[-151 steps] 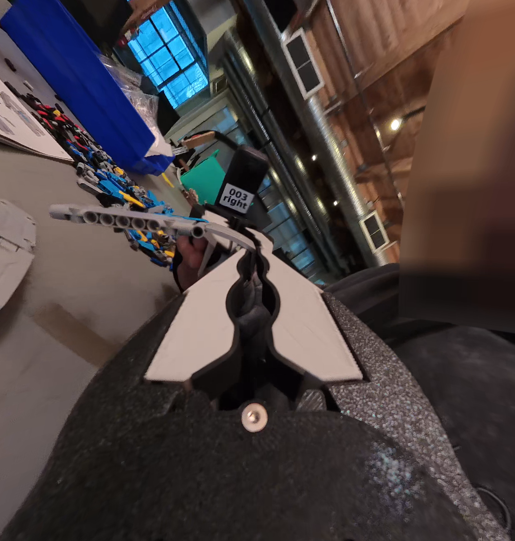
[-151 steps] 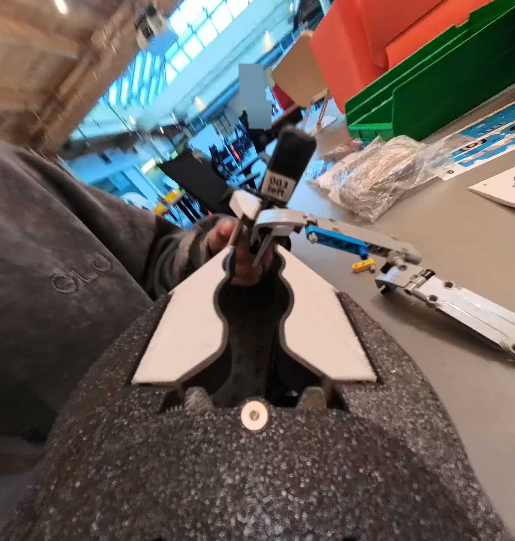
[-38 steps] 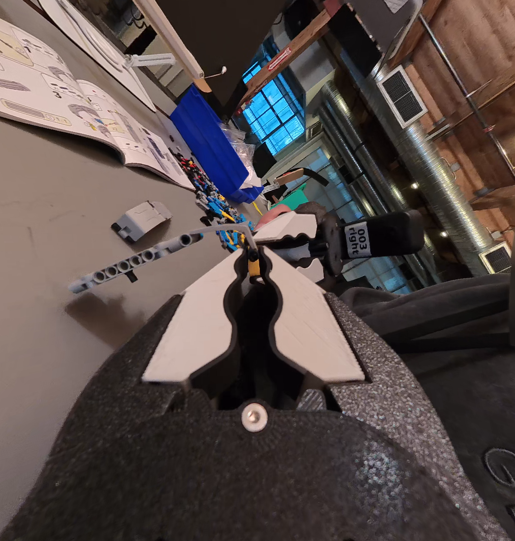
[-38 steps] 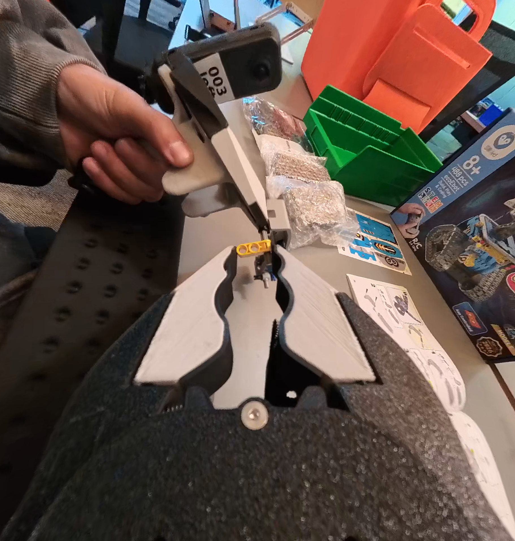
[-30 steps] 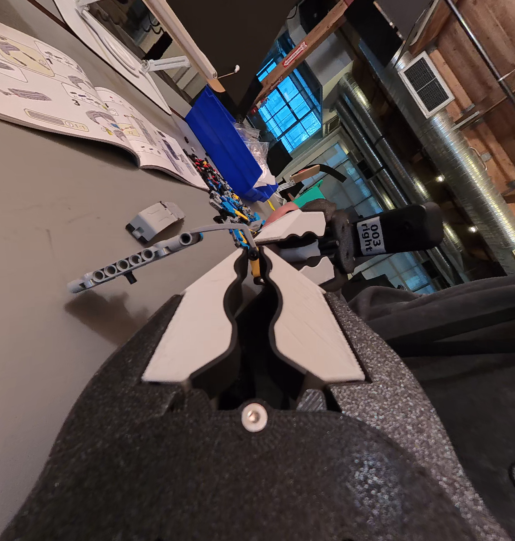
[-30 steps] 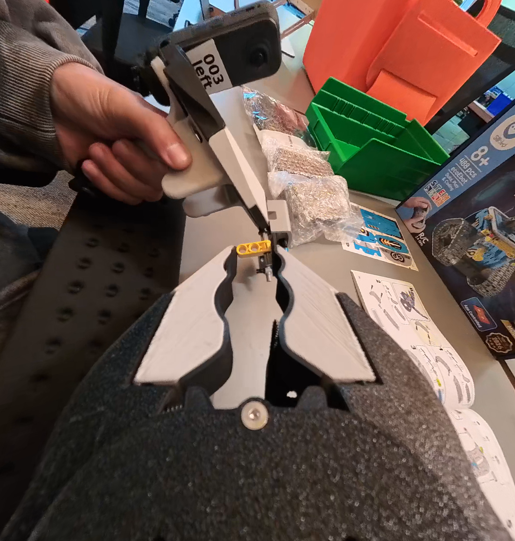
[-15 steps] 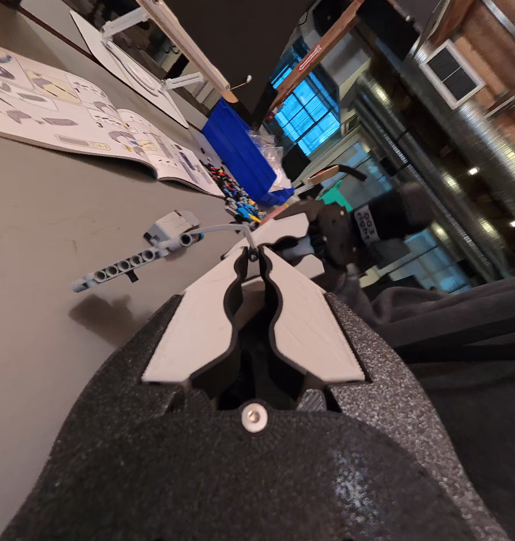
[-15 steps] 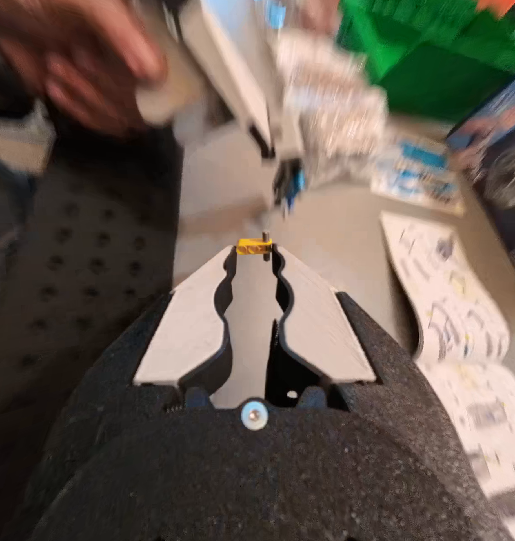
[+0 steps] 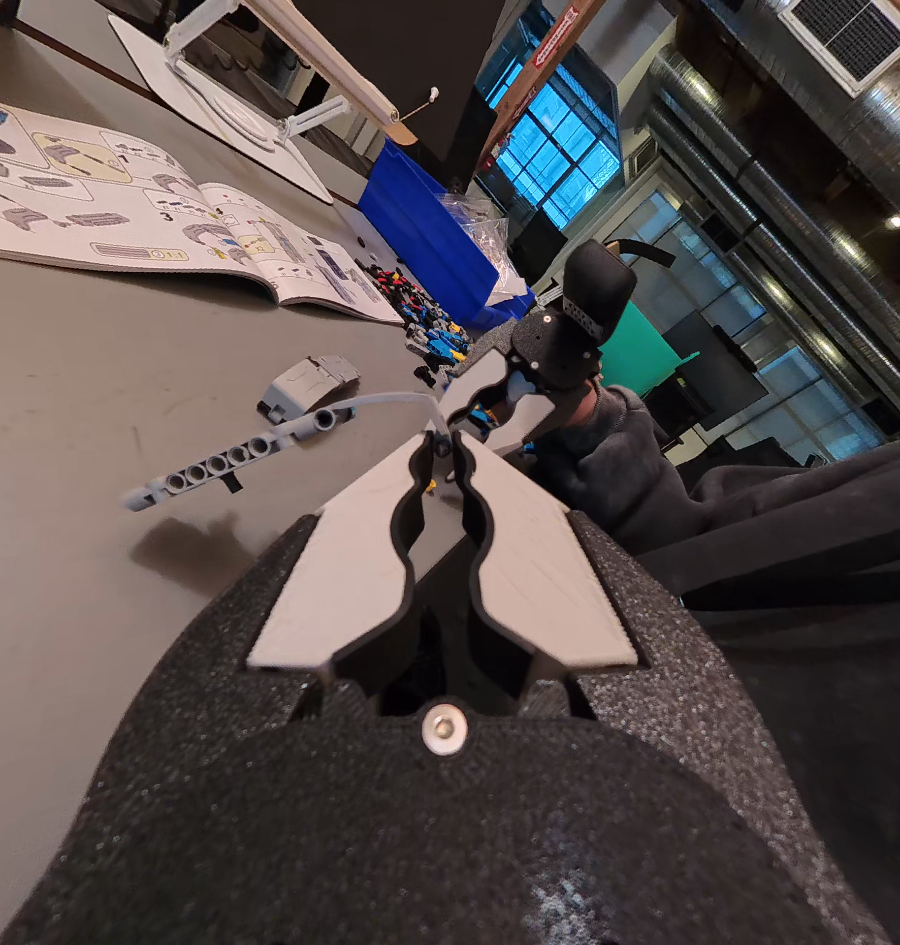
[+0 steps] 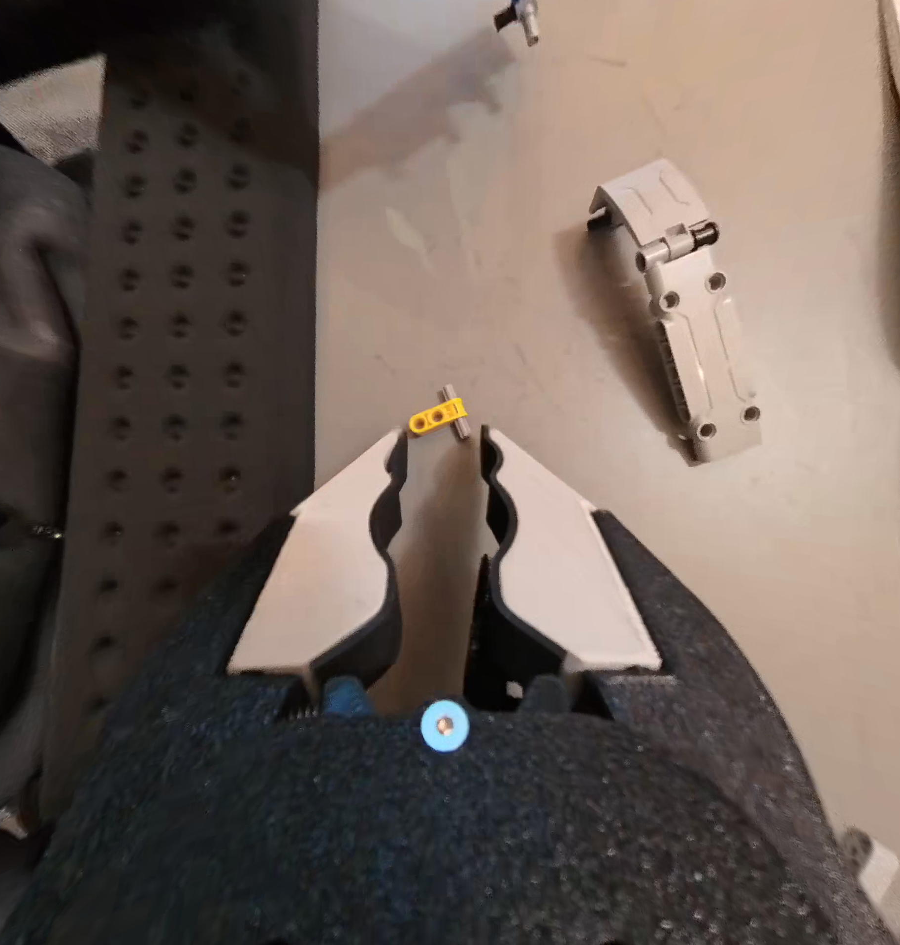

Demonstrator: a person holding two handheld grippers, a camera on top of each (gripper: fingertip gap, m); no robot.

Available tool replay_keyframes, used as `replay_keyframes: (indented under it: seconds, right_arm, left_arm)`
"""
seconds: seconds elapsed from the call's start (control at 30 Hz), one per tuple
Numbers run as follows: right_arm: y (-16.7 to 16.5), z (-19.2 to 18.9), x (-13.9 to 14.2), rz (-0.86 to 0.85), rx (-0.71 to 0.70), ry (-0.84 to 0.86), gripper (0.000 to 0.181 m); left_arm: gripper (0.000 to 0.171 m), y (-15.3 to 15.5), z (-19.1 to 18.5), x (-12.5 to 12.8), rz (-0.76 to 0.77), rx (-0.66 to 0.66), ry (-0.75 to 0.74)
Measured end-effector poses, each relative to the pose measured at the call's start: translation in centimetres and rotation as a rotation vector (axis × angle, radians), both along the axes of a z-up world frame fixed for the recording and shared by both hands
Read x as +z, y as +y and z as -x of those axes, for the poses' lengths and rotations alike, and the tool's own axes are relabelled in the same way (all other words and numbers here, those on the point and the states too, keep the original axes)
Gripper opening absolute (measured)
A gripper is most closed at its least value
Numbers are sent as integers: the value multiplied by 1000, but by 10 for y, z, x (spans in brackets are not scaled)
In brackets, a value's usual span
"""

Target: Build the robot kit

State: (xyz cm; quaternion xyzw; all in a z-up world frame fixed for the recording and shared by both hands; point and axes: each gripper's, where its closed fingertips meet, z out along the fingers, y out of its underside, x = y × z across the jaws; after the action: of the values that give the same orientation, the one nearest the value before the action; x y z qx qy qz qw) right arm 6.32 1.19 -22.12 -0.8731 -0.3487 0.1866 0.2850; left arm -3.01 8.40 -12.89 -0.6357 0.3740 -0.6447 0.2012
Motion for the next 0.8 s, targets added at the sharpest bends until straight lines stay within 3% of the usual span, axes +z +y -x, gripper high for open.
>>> replay_keyframes:
  seconds: [0.13,0.37,0.4,0.53,0.63,0.8]
  right_arm:
    - [5,-7,6,-144,20,23,18]
    - [11,7,-11,-108,124,13,14]
    - [11,10,-11,-94,130,34,7]
    - [17,11,-8,-122,108,-16,5]
    - [29,37,30,-311,119,7,5]
    - [46,65,76,-601,110,-140,5]
  left_arm:
    - [6,0,0,1,21,-16,-7]
    - [6,-8,-2,-1,-2,-44,9]
    - [6,-9,-2,-1,-3,-47,10]
    - [6,-9,-3,-1,10,-45,10]
    - [6,-12,-5,4,69,-62,-24]
    - [6,-13,-3,12,178,-91,-86]
